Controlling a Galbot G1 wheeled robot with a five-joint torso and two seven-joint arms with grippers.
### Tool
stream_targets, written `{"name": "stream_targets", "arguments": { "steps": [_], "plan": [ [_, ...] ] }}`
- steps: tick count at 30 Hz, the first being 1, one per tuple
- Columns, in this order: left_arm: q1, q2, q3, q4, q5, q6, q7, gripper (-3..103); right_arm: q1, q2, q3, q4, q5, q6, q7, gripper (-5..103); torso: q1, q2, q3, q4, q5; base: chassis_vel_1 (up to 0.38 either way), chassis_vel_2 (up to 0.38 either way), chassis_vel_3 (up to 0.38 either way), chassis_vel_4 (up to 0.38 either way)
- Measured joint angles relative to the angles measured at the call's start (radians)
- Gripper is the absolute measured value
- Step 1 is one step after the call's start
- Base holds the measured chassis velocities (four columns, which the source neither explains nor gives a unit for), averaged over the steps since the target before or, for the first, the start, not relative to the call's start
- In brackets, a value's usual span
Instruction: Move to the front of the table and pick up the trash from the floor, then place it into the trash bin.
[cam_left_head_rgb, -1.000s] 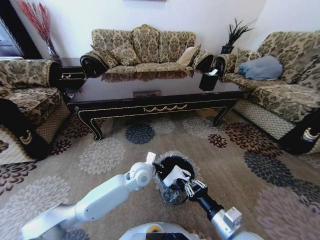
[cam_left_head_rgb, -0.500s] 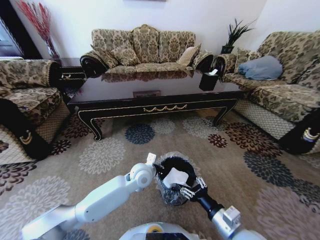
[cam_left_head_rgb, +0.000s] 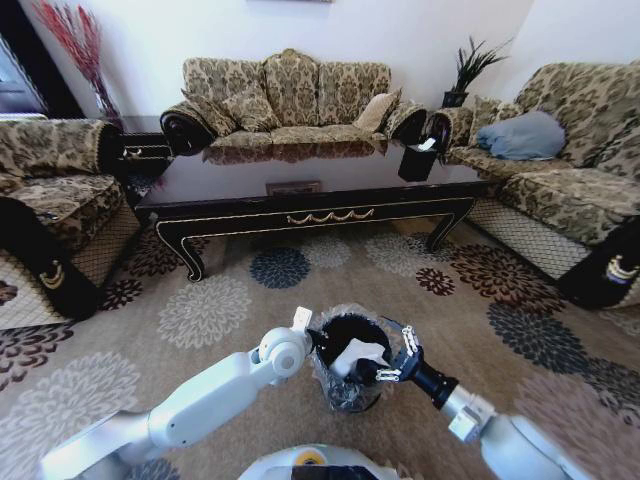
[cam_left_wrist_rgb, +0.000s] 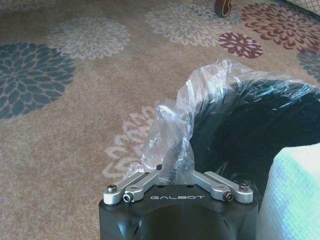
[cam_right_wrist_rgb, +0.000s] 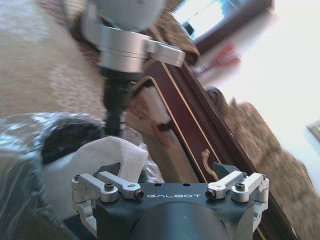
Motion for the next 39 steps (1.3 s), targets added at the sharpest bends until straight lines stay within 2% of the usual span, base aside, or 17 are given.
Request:
{"name": "stream_targets", "arguments": {
  "steps": [8, 9, 12, 14, 15, 17, 18, 20, 21, 23, 25, 26, 28, 30, 34, 37, 39],
  "plan": [
    [-0.004, -0.007, -0.003, 0.002, -0.006, 0.000, -0.001, 3, 0.085, -0.023, 0.109, 0.006, -0.069, 0.183, -0.199, 100, 0.000, 0.000, 0.000, -0.0001, -0.0002, 0.000, 0.000, 0.000, 0.000],
    [-0.004, -0.007, -0.003, 0.002, -0.006, 0.000, -0.001, 3, 0.085, -0.023, 0.109, 0.006, -0.069, 0.183, -0.199, 100, 0.000, 0.000, 0.000, -0.0001, -0.0002, 0.000, 0.000, 0.000, 0.000],
    [-0.007, -0.008, -0.003, 0.003, -0.015, 0.000, -0.005, 3, 0.156, -0.022, 0.153, 0.022, -0.181, 0.278, -0.251, 100, 0.000, 0.000, 0.000, 0.0001, -0.0002, 0.000, 0.000, 0.000, 0.000],
    [-0.008, -0.009, -0.003, 0.003, -0.017, 0.000, -0.006, 3, 0.171, -0.021, 0.157, 0.024, -0.206, 0.297, -0.259, 100, 0.000, 0.000, 0.000, 0.0001, -0.0002, 0.000, 0.000, 0.000, 0.000],
    [-0.008, -0.011, -0.003, 0.003, -0.020, 0.000, -0.008, 3, 0.197, -0.019, 0.161, 0.023, -0.213, 0.328, -0.302, 100, 0.000, 0.000, 0.000, 0.0002, -0.0002, 0.000, 0.000, 0.000, 0.000],
    [-0.008, -0.013, -0.003, 0.002, -0.022, 0.000, -0.009, 3, 0.191, -0.026, 0.158, 0.013, -0.075, 0.303, -0.389, 100, 0.000, 0.000, 0.000, 0.0002, -0.0001, 0.000, 0.000, 0.000, 0.000],
    [-0.008, -0.013, -0.003, 0.002, -0.022, 0.000, -0.009, 3, 0.191, -0.026, 0.158, 0.013, -0.075, 0.303, -0.389, 100, 0.000, 0.000, 0.000, 0.0002, -0.0001, 0.000, 0.000, 0.000, 0.000],
    [-0.008, -0.012, -0.003, 0.002, -0.023, 0.000, -0.011, 3, 0.133, -0.052, 0.131, 0.000, 0.141, 0.196, -0.452, 100, 0.000, 0.000, 0.000, 0.0003, -0.0002, 0.000, 0.000, 0.000, 0.000],
    [-0.008, -0.011, -0.002, -0.001, -0.025, 0.000, -0.011, 3, 0.078, -0.066, 0.107, 0.002, 0.295, 0.119, -0.473, 100, 0.000, 0.000, 0.000, -0.0003, 0.0000, 0.000, 0.000, 0.000, 0.000],
    [-0.008, -0.011, -0.002, -0.002, -0.025, 0.000, -0.011, 3, 0.058, -0.066, 0.095, 0.012, 0.327, 0.095, -0.439, 100, 0.000, 0.000, 0.000, -0.0005, -0.0002, 0.000, 0.000, 0.000, 0.000],
    [-0.008, -0.011, -0.003, -0.003, -0.026, 0.000, -0.012, 3, 0.067, -0.036, 0.096, 0.036, 0.134, 0.163, -0.370, 100, 0.000, 0.000, 0.000, -0.0006, 0.0000, 0.000, 0.000, 0.000, 0.000],
    [-0.009, -0.012, -0.003, -0.001, -0.026, 0.000, -0.011, 3, 0.082, -0.029, 0.103, 0.048, 0.116, 0.160, -0.344, 100, 0.000, 0.000, 0.000, 0.0004, -0.0001, 0.000, 0.000, 0.000, 0.000],
    [-0.010, -0.013, -0.003, 0.000, -0.027, 0.000, -0.011, 3, 0.079, -0.029, 0.100, 0.053, 0.130, 0.140, -0.314, 100, 0.000, 0.000, 0.000, 0.0006, -0.0002, 0.000, 0.000, 0.000, 0.000],
    [-0.012, -0.013, -0.002, 0.000, -0.026, 0.000, -0.011, 3, 0.070, -0.020, 0.091, 0.058, 0.113, 0.090, -0.180, 100, 0.000, 0.000, 0.000, 0.0000, -0.0002, 0.000, 0.000, 0.000, 0.000],
    [-0.010, -0.014, -0.002, 0.001, -0.026, 0.000, -0.010, 3, 0.076, -0.020, 0.097, 0.052, 0.132, 0.066, -0.115, 100, 0.000, 0.000, 0.000, -0.0002, -0.0002, 0.000, 0.000, 0.000, 0.000],
    [-0.010, -0.015, 0.000, 0.002, -0.025, 0.000, -0.010, 3, 0.089, -0.029, 0.123, 0.050, 0.141, 0.060, -0.126, 100, 0.000, 0.000, 0.000, -0.0002, 0.0001, 0.000, 0.000, 0.000, 0.000],
    [-0.016, -0.015, 0.007, 0.003, -0.025, 0.000, -0.009, 3, 0.109, -0.043, 0.177, 0.051, 0.081, 0.120, -0.231, 100, 0.000, 0.000, 0.000, 0.0003, -0.0003, 0.000, 0.000, 0.000, 0.000]
  ]
}}
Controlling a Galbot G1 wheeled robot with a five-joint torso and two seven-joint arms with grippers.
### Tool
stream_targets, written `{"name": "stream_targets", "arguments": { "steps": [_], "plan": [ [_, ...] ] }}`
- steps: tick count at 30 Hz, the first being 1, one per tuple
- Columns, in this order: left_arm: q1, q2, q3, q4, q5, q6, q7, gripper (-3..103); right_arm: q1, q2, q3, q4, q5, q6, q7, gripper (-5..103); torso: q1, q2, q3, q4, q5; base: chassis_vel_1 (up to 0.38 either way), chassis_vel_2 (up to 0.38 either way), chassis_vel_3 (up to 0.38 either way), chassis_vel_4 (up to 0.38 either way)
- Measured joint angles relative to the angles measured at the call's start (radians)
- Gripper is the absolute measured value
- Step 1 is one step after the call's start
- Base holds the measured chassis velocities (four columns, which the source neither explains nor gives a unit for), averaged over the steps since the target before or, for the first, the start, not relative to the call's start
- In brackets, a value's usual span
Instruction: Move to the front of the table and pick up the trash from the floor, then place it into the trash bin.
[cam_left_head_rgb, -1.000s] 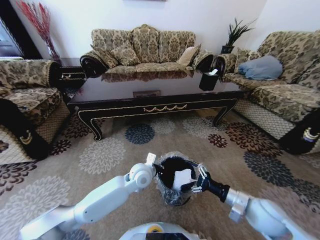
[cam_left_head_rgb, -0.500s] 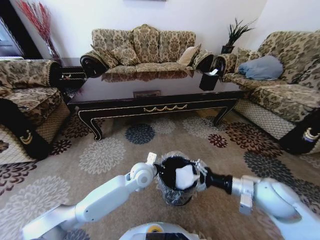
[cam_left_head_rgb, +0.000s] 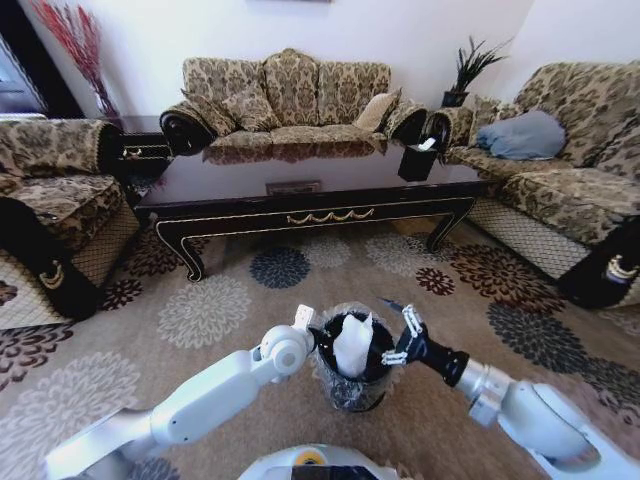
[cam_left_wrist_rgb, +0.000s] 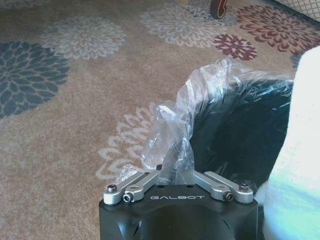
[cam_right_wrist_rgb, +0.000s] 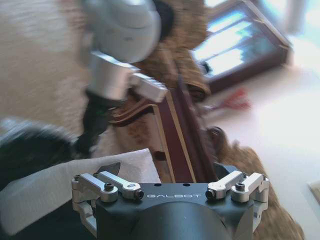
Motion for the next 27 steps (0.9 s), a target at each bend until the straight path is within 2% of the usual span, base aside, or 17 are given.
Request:
{"name": "stream_targets", "arguments": {
  "steps": [3, 5, 6, 8, 9, 11, 14, 15, 16, 17, 19, 21, 24, 25, 27],
  "plan": [
    [-0.007, -0.001, 0.003, 0.002, 0.000, 0.000, 0.000, 3, 0.012, 0.000, 0.029, 0.007, -0.057, 0.042, -0.037, 100, 0.000, 0.000, 0.000, -0.0002, 0.0002, 0.000, 0.000, 0.000, 0.000],
    [-0.021, -0.008, 0.010, 0.008, -0.007, 0.000, 0.002, 3, 0.050, 0.025, 0.062, 0.017, -0.229, 0.175, -0.005, 100, 0.000, 0.000, 0.000, -0.0004, 0.0002, 0.000, 0.000, 0.000, 0.000],
    [-0.021, -0.008, 0.010, 0.008, -0.007, 0.000, 0.002, 3, 0.050, 0.025, 0.062, 0.017, -0.229, 0.175, -0.005, 100, 0.000, 0.000, 0.000, -0.0004, 0.0002, 0.000, 0.000, 0.000, 0.000],
    [-0.029, -0.011, 0.014, 0.011, -0.009, 0.000, 0.005, 3, 0.109, 0.052, 0.068, 0.025, -0.447, 0.319, 0.079, 100, 0.000, 0.000, 0.000, -0.0004, 0.0001, 0.000, 0.000, 0.000, 0.000],
    [-0.029, -0.011, 0.015, 0.011, -0.009, 0.000, 0.005, 3, 0.118, 0.056, 0.068, 0.025, -0.477, 0.343, 0.094, 100, 0.000, 0.000, 0.000, 0.0000, 0.0002, 0.000, 0.000, 0.000, 0.000],
    [-0.029, -0.012, 0.016, 0.012, -0.010, 0.000, 0.005, 3, 0.120, 0.059, 0.068, 0.025, -0.512, 0.358, 0.121, 100, 0.000, 0.000, 0.000, 0.0000, 0.0004, 0.000, 0.000, 0.000, 0.000],
    [-0.034, -0.017, 0.023, 0.013, -0.012, 0.000, 0.005, 3, 0.130, 0.047, 0.066, 0.044, -0.698, 0.382, 0.229, 100, 0.000, 0.000, 0.000, -0.0003, 0.0001, 0.000, 0.000, 0.000, 0.000],
    [-0.034, -0.017, 0.023, 0.013, -0.012, 0.000, 0.005, 3, 0.130, 0.047, 0.066, 0.044, -0.698, 0.382, 0.229, 100, 0.000, 0.000, 0.000, -0.0003, 0.0001, 0.000, 0.000, 0.000, 0.000],
    [-0.040, -0.023, 0.027, 0.014, -0.015, 0.000, 0.002, 3, 0.135, 0.038, 0.059, 0.038, -0.775, 0.383, 0.300, 100, 0.000, 0.000, 0.000, -0.0004, 0.0001, 0.000, 0.000, 0.000, 0.000],
    [-0.044, -0.026, 0.028, 0.014, -0.019, 0.000, 0.000, 3, 0.137, 0.027, 0.052, 0.028, -0.812, 0.383, 0.344, 100, 0.000, 0.000, 0.000, -0.0003, 0.0002, 0.000, 0.000, 0.000, 0.000],
    [-0.046, -0.028, 0.029, 0.014, -0.022, 0.000, -0.003, 3, 0.136, 0.023, 0.051, 0.023, -0.816, 0.383, 0.357, 100, 0.000, 0.000, 0.000, -0.0003, 0.0002, 0.000, 0.000, 0.000, 0.000],
    [-0.050, -0.029, 0.027, 0.010, -0.030, 0.000, -0.008, 3, 0.144, 0.026, 0.058, 0.001, -0.823, 0.384, 0.404, 100, 0.000, 0.000, 0.000, -0.0003, 0.0003, 0.000, 0.000, 0.000, 0.000],
    [-0.050, -0.025, 0.023, 0.008, -0.032, 0.000, -0.009, 3, 0.138, 0.030, 0.083, 0.000, -0.830, 0.383, 0.366, 100, 0.000, 0.000, 0.000, -0.0001, 0.0001, 0.000, 0.000, 0.000, 0.000],
    [-0.049, -0.017, 0.020, 0.007, -0.031, 0.000, -0.010, 3, 0.120, 0.032, 0.104, -0.009, -0.819, 0.383, 0.326, 100, 0.000, 0.000, 0.000, -0.0006, 0.0001, 0.000, 0.000, 0.000, 0.000],
    [-0.041, -0.009, 0.011, 0.002, -0.032, 0.000, -0.010, 3, 0.120, 0.027, 0.142, -0.020, -0.804, 0.382, 0.268, 100, 0.000, 0.000, 0.000, -0.0002, 0.0005, 0.000, 0.000, 0.000, 0.000]
  ]
}}
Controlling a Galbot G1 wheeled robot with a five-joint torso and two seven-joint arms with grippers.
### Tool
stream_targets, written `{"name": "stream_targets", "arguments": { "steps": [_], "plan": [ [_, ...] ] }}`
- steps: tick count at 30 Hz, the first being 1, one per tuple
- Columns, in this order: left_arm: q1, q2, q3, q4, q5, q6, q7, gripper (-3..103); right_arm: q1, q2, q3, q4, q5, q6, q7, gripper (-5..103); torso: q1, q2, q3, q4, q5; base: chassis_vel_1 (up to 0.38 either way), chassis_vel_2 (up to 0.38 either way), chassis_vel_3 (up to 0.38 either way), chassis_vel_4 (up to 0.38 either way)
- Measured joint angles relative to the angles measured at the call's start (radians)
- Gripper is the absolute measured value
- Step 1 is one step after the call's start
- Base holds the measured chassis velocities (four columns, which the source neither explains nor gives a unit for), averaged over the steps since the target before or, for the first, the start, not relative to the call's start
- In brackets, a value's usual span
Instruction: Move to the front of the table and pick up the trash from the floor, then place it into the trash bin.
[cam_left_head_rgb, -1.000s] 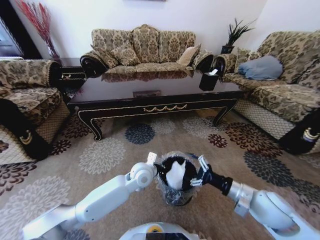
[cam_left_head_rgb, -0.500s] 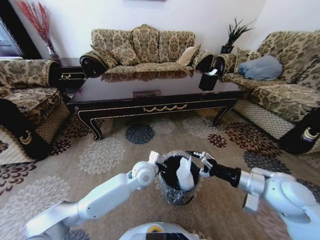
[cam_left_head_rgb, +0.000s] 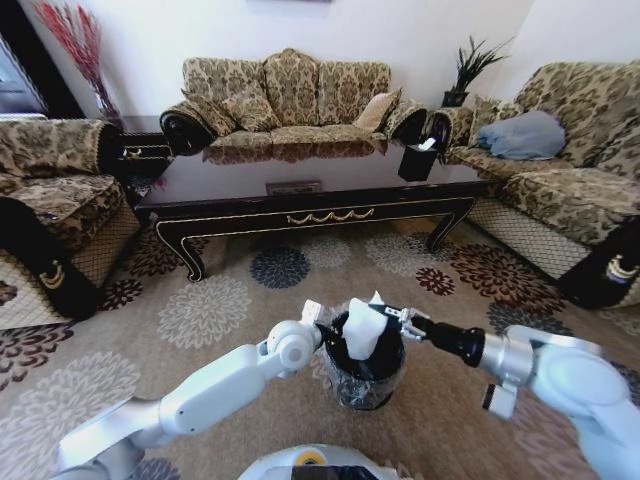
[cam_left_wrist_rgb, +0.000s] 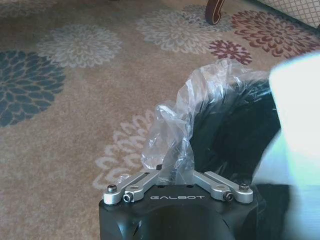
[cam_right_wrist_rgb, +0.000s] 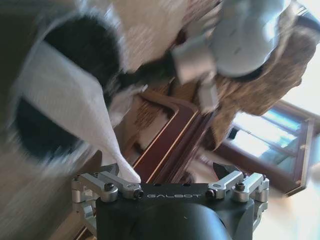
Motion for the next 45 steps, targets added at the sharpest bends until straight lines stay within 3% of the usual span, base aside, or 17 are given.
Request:
{"name": "stream_targets", "arguments": {
  "steps": [1, 2, 5, 6, 8, 15, 21, 23, 26, 30, 31, 36, 38, 40, 41, 45],
  "plan": [
    [0.000, 0.000, 0.000, 0.000, 0.000, 0.000, 0.000, 3, 0.000, 0.000, 0.000, 0.000, 0.000, 0.000, 0.000, 100, 0.000, 0.000, 0.000, 0.0000, 0.0000, 0.000, 0.000, 0.000, 0.000],
    [0.004, 0.003, -0.004, -0.003, -0.003, 0.000, 0.000, 3, -0.022, -0.006, 0.009, 0.017, 0.000, -0.001, -0.049, 100, 0.000, 0.000, 0.000, 0.0003, -0.0006, 0.000, 0.000, 0.000, 0.000],
    [0.008, 0.008, -0.012, -0.007, -0.003, 0.000, -0.001, 3, -0.022, -0.022, -0.008, 0.007, 0.152, -0.002, -0.115, 100, 0.000, 0.000, 0.000, -0.0005, -0.0001, 0.000, 0.000, 0.000, 0.000],
    [0.008, 0.008, -0.012, -0.007, -0.003, 0.000, -0.001, 3, -0.022, -0.022, -0.008, 0.007, 0.152, -0.002, -0.115, 100, 0.000, 0.000, 0.000, -0.0005, -0.0001, 0.000, 0.000, 0.000, 0.000],
    [0.015, 0.009, -0.018, -0.008, -0.010, 0.000, -0.002, 3, -0.013, -0.038, -0.006, 0.039, 0.243, -0.006, -0.171, 100, 0.000, 0.000, 0.000, 0.0005, -0.0004, 0.000, 0.000, 0.000, 0.000],
    [0.024, 0.011, -0.021, -0.008, -0.008, 0.000, -0.002, 3, -0.047, -0.038, 0.061, 0.061, 0.305, -0.006, -0.148, 100, 0.000, 0.000, 0.000, -0.0007, -0.0007, 0.000, 0.000, 0.000, 0.000],
    [0.026, 0.017, -0.029, -0.011, -0.006, 0.000, -0.002, 3, -0.077, -0.041, 0.084, 0.019, 0.381, -0.006, -0.227, 100, 0.000, 0.000, 0.000, 0.0000, -0.0004, 0.000, 0.000, 0.000, 0.000],
    [0.038, 0.021, -0.052, -0.020, -0.006, 0.000, 0.000, 3, -0.061, -0.013, 0.053, -0.019, 0.475, -0.030, -0.235, 100, 0.000, 0.000, 0.000, -0.0003, -0.0004, 0.000, 0.000, 0.000, 0.000],
    [0.054, 0.038, -0.080, -0.027, -0.004, 0.000, 0.008, 3, -0.063, 0.003, 0.022, -0.056, 0.557, -0.076, -0.214, 100, 0.000, 0.000, 0.000, -0.0002, -0.0003, 0.000, 0.000, 0.000, 0.000],
    [0.097, 0.113, -0.152, -0.046, 0.019, 0.000, 0.046, 3, -0.042, 0.002, -0.074, -0.120, 0.613, -0.121, -0.041, 100, 0.000, 0.000, 0.000, 0.0003, -0.0005, 0.000, 0.000, 0.000, 0.000],
    [0.104, 0.125, -0.164, -0.049, 0.022, 0.000, 0.052, 3, -0.042, 0.002, -0.081, -0.125, 0.625, -0.134, -0.029, 100, 0.000, 0.000, 0.000, 0.0003, -0.0004, 0.000, 0.000, 0.000, 0.000],
    [0.162, 0.179, -0.266, -0.069, 0.039, 0.000, 0.078, 3, -0.036, -0.002, -0.118, -0.159, 0.734, -0.207, 0.006, 100, 0.000, 0.000, 0.000, 0.0000, -0.0005, 0.000, 0.000, 0.000, 0.000],
    [0.238, 0.201, -0.365, -0.070, 0.101, 0.000, 0.112, 3, -0.030, -0.006, -0.141, -0.183, 0.835, -0.264, 0.017, 100, 0.000, 0.000, 0.000, -0.0002, -0.0007, 0.000, 0.000, 0.000, 0.000],
    [0.254, 0.205, -0.385, -0.070, 0.109, 0.000, 0.117, 3, -0.028, -0.007, -0.147, -0.188, 0.857, -0.275, 0.018, 100, 0.000, 0.000, 0.000, -0.0001, -0.0007, 0.000, 0.000, 0.000, 0.000],
    [0.297, 0.223, -0.434, -0.074, 0.119, 0.000, 0.130, 3, -0.023, -0.012, -0.170, -0.204, 0.935, -0.315, 0.020, 100, 0.000, 0.000, 0.000, 0.0002, -0.0006, 0.000, 0.000, 0.000, 0.000],
    [0.338, 0.257, -0.484, -0.096, 0.123, 0.000, 0.139, 3, -0.015, -0.018, -0.211, -0.230, 1.038, -0.373, 0.030, 100, 0.000, 0.000, 0.000, 0.0002, -0.0007, 0.000, 0.000, 0.000, 0.000]
  ]
}}
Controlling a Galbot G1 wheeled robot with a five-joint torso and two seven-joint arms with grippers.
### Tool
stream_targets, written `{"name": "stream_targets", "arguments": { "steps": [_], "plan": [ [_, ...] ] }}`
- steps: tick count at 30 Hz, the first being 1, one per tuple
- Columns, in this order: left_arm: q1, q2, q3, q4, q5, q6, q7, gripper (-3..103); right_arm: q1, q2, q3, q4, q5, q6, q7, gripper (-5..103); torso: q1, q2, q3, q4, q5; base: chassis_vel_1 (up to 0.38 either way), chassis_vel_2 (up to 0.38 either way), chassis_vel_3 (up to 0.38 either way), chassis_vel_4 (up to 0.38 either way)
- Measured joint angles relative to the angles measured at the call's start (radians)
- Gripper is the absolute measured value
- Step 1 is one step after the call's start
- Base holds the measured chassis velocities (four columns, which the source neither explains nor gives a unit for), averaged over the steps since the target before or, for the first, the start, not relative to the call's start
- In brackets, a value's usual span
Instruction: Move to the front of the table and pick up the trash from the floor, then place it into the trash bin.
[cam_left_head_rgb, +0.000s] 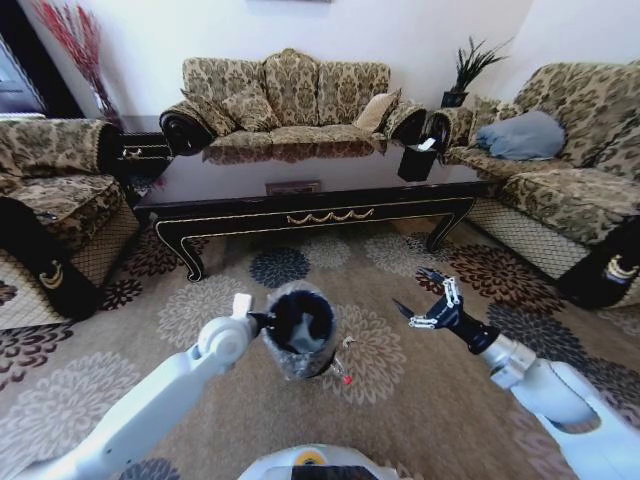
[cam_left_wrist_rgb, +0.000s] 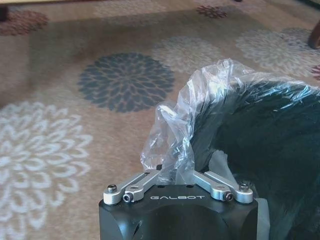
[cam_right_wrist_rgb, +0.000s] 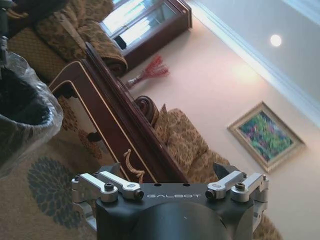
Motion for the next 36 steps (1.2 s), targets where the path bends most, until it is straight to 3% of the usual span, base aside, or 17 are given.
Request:
{"name": "stream_targets", "arguments": {
  "steps": [5, 10, 14, 19, 24, 29, 36],
  "plan": [
    [0.042, 0.030, -0.061, -0.025, -0.009, 0.000, -0.002, 3, 0.008, -0.005, -0.048, -0.031, 0.111, -0.071, 0.008, 100, 0.000, 0.000, 0.000, -0.0007, 0.0000, 0.000, 0.000, 0.000, 0.000],
    [0.080, 0.064, -0.112, -0.029, -0.014, 0.000, 0.020, 3, 0.026, -0.011, -0.101, -0.043, 0.248, -0.174, 0.027, 100, 0.000, 0.000, 0.000, 0.0002, 0.0003, 0.000, 0.000, 0.000, 0.000],
    [0.081, 0.079, -0.129, -0.001, -0.019, 0.000, 0.070, 3, 0.030, 0.007, -0.120, -0.039, 0.428, -0.288, 0.061, 100, 0.000, 0.000, 0.000, -0.0010, 0.0001, 0.000, 0.000, 0.000, 0.000],
    [0.093, 0.092, -0.141, 0.014, -0.019, 0.000, 0.101, 3, 0.070, 0.005, -0.155, -0.047, 0.539, -0.364, 0.086, 100, 0.000, 0.000, 0.000, -0.0007, 0.0003, 0.000, 0.000, 0.000, 0.000],
    [0.150, 0.101, -0.209, 0.017, -0.015, 0.000, 0.142, 3, 0.165, -0.010, -0.244, -0.072, 0.686, -0.497, 0.136, 100, 0.000, 0.000, 0.000, 0.0001, 0.0004, 0.000, 0.000, 0.000, 0.000],
    [0.207, 0.110, -0.294, 0.019, -0.012, 0.000, 0.175, 3, 0.196, -0.033, -0.319, -0.084, 0.785, -0.576, 0.138, 100, 0.000, 0.000, 0.000, -0.0003, 0.0003, 0.000, 0.000, 0.000, 0.000],
    [0.272, 0.112, -0.378, 0.018, -0.009, 0.000, 0.188, 3, 0.221, -0.065, -0.395, -0.098, 0.816, -0.630, 0.094, 100, 0.000, 0.000, 0.000, -0.0003, 0.0002, 0.000, 0.000, 0.000, 0.000]
  ]
}}
